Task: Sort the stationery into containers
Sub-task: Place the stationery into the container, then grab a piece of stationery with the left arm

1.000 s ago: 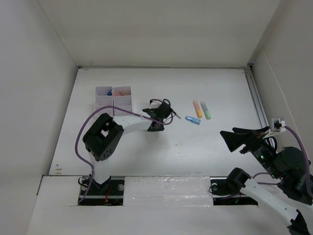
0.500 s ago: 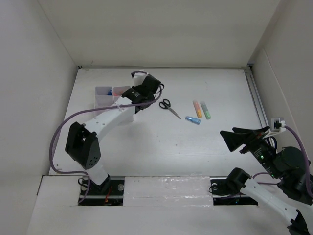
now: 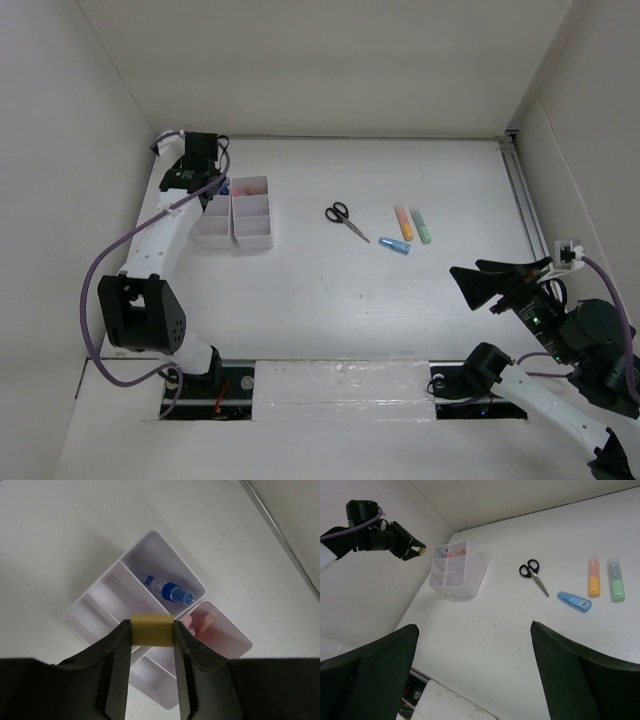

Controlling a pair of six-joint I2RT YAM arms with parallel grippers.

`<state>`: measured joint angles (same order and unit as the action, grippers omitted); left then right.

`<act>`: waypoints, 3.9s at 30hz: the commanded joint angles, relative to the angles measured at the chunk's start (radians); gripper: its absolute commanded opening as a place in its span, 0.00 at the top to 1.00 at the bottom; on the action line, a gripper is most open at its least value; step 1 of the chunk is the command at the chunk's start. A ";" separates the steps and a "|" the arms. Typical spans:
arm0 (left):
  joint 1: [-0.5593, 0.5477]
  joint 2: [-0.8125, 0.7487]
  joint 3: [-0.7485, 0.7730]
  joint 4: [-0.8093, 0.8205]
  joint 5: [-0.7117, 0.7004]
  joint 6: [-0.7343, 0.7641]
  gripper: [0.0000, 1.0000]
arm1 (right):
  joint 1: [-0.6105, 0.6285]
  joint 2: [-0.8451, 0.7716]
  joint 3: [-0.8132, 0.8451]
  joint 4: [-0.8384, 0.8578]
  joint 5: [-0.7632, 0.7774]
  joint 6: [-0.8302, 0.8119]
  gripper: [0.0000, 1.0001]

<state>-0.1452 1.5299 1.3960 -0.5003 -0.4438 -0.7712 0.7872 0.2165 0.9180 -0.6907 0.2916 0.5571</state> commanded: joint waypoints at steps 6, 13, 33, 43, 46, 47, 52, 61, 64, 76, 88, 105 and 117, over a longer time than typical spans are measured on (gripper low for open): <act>0.085 -0.047 -0.129 0.069 0.057 -0.027 1.00 | 0.009 0.067 0.045 0.046 -0.028 -0.052 0.00; 0.085 -0.056 -0.222 0.137 0.056 -0.027 1.00 | 0.009 0.077 0.045 0.056 -0.037 -0.062 0.00; 0.085 0.024 -0.233 0.233 0.056 -0.008 1.00 | 0.009 0.047 0.018 0.065 -0.046 -0.052 0.00; 0.085 0.035 -0.242 0.252 0.056 0.001 1.00 | 0.009 0.047 0.009 0.074 -0.055 -0.043 0.00; 0.085 0.044 -0.242 0.243 0.056 0.001 1.00 | 0.009 0.047 -0.001 0.083 -0.055 -0.043 0.00; 0.085 0.044 -0.242 0.243 0.056 0.001 1.00 | 0.009 0.047 -0.001 0.083 -0.055 -0.043 0.00; 0.085 0.033 -0.255 0.264 0.047 0.001 0.86 | 0.009 0.047 -0.001 0.083 -0.055 -0.043 0.00; 0.076 -0.010 -0.273 0.286 0.033 0.001 0.52 | 0.009 0.047 -0.001 0.083 -0.065 -0.043 0.00; 0.065 -0.010 -0.273 0.286 0.033 0.001 0.44 | 0.009 0.047 -0.001 0.083 -0.065 -0.043 0.00; 0.033 -0.218 -0.314 0.270 -0.070 -0.043 0.03 | 0.009 0.047 -0.001 0.092 -0.075 -0.052 0.00; -0.376 -0.274 -0.207 0.206 -0.122 -0.003 0.00 | 0.009 0.196 0.082 -0.039 0.236 0.050 0.00; -0.619 0.062 -0.106 0.287 0.047 -0.141 0.00 | 0.009 0.233 0.076 0.000 0.159 0.024 0.00; -0.565 0.484 0.253 0.080 0.019 -0.195 0.05 | 0.009 0.227 -0.005 0.106 -0.035 -0.034 0.04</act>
<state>-0.7448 1.9636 1.5970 -0.3302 -0.4164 -0.9314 0.7872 0.4690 0.9077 -0.6689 0.3008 0.5480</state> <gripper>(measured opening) 0.960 0.965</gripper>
